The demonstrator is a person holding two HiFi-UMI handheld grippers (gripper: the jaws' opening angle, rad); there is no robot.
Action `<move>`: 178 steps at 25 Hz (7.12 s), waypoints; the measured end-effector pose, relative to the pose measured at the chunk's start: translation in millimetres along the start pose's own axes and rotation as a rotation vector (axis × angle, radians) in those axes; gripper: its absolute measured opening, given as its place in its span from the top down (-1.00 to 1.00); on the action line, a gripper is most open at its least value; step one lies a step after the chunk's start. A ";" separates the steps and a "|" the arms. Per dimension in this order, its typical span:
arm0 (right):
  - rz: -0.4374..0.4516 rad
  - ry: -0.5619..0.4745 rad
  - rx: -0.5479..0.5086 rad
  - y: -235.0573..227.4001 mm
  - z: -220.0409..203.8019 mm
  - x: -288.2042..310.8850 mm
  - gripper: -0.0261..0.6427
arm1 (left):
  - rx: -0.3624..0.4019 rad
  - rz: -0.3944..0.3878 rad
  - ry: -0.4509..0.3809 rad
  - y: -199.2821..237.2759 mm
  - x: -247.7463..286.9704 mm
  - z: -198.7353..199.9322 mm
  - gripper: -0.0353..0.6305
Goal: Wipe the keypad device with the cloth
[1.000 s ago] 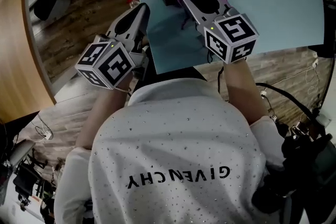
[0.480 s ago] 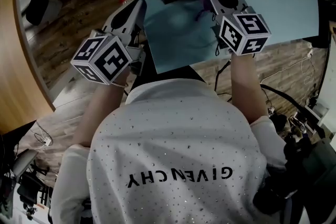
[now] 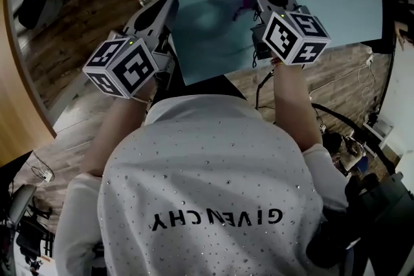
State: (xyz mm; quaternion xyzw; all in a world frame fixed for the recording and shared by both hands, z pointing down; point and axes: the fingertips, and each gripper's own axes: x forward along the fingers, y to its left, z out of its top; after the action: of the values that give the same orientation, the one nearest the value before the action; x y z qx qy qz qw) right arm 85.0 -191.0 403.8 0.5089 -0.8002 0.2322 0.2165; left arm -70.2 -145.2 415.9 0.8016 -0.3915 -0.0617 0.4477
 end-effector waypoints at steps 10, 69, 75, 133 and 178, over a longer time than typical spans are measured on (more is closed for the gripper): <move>0.288 0.154 -0.274 120.3 -39.0 13.2 0.72 | -0.023 -0.063 -0.020 -18.3 8.9 10.5 0.89; 0.203 0.347 -0.456 143.5 -27.4 39.9 0.72 | 0.062 0.065 -0.032 36.6 -107.0 10.5 0.89; 0.224 0.398 -0.453 141.6 -56.2 40.0 0.72 | 0.059 0.057 -0.043 38.5 -104.2 13.5 0.89; 0.420 -0.014 -0.121 -40.8 68.8 -3.6 0.71 | 0.070 0.454 -0.379 -89.6 -65.2 -11.8 0.89; 0.557 0.318 0.141 -46.7 -38.5 -7.2 0.71 | 0.067 0.514 -0.383 -150.9 -35.4 -77.6 0.89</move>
State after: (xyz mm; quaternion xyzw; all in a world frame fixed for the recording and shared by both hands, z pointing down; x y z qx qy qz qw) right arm 134.8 -180.5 437.4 0.2415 -0.8467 0.4140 0.2310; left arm 26.8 -24.9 337.3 0.6645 -0.6603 -0.0833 0.3400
